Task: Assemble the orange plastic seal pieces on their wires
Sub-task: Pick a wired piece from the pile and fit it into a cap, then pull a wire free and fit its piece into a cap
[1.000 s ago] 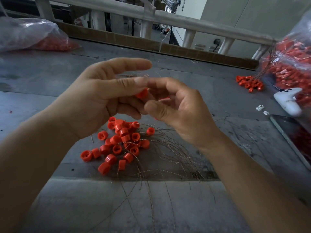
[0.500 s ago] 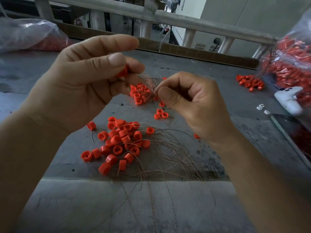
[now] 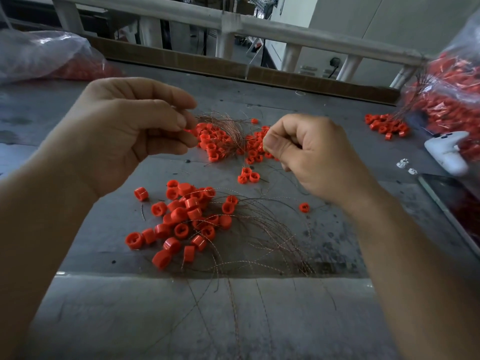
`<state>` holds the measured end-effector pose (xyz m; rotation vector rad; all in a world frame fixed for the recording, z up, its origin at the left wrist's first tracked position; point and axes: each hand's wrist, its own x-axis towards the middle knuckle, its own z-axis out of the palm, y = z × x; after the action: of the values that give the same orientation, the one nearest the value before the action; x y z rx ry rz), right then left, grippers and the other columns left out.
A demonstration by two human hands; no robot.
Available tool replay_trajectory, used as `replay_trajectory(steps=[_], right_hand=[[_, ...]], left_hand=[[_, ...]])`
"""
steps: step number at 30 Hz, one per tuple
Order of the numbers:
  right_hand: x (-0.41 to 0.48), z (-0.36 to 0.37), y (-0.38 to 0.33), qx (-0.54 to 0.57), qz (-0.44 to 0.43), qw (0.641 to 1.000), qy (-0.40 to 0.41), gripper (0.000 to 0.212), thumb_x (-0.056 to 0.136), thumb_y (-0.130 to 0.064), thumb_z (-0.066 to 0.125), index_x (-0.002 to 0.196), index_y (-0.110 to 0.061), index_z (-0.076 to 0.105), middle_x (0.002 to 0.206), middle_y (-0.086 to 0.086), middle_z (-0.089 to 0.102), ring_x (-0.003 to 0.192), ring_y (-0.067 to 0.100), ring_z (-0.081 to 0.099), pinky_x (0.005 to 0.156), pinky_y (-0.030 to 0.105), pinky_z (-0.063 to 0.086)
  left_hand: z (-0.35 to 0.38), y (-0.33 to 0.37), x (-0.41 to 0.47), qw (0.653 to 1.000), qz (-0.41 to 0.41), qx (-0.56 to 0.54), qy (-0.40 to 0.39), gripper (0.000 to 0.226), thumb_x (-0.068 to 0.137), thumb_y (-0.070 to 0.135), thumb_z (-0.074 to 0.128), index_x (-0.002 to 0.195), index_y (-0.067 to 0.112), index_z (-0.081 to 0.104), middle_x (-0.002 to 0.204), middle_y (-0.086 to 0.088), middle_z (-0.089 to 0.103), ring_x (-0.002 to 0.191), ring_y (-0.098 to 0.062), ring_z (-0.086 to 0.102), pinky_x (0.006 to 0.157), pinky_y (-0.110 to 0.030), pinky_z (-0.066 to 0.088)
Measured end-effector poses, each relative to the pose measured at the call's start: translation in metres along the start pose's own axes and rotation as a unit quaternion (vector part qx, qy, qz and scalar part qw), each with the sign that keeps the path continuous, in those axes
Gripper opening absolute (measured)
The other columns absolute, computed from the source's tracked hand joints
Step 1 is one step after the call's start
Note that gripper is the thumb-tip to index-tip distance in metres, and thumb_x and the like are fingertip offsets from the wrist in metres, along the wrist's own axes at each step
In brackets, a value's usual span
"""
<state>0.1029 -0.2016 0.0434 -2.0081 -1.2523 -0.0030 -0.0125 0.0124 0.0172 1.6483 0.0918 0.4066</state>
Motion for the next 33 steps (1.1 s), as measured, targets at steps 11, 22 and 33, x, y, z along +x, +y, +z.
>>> replay_trajectory(steps=[11, 22, 33], right_hand=[[0.0, -0.011, 0.01, -0.021, 0.053, 0.996, -0.074, 0.021, 0.086, -0.025, 0.06, 0.065, -0.025, 0.058, 0.042, -0.013, 0.054, 0.038, -0.003, 0.046, 0.042, 0.005, 0.032], [-0.003, -0.006, 0.014, -0.039, 0.122, 0.956, -0.265, 0.013, 0.086, -0.023, 0.061, 0.073, -0.019, 0.061, 0.062, -0.002, 0.056, 0.054, 0.008, 0.057, 0.055, 0.028, 0.056], [0.0, -0.006, 0.015, -0.018, 0.082, 0.964, -0.254, 0.009, 0.076, -0.029, 0.071, 0.073, -0.026, 0.064, 0.056, -0.03, 0.057, 0.056, -0.013, 0.053, 0.045, 0.004, 0.037]], left_hand=[[0.002, 0.004, -0.008, 0.989, -0.01, 0.149, -0.013, 0.047, 0.043, 0.048, 0.076, 0.085, 0.027, 0.072, 0.079, 0.0, 0.073, 0.071, -0.016, 0.071, 0.055, -0.021, 0.054], [0.034, 0.01, -0.013, 0.938, -0.092, 0.322, -0.085, 0.031, 0.061, 0.011, 0.08, 0.064, 0.04, 0.071, 0.057, 0.013, 0.066, 0.046, 0.004, 0.056, 0.043, -0.007, 0.04], [0.033, 0.008, -0.008, 0.947, -0.051, 0.315, 0.04, 0.018, 0.068, 0.022, 0.074, 0.058, 0.035, 0.066, 0.063, 0.021, 0.067, 0.062, 0.011, 0.06, 0.061, -0.011, 0.036]])
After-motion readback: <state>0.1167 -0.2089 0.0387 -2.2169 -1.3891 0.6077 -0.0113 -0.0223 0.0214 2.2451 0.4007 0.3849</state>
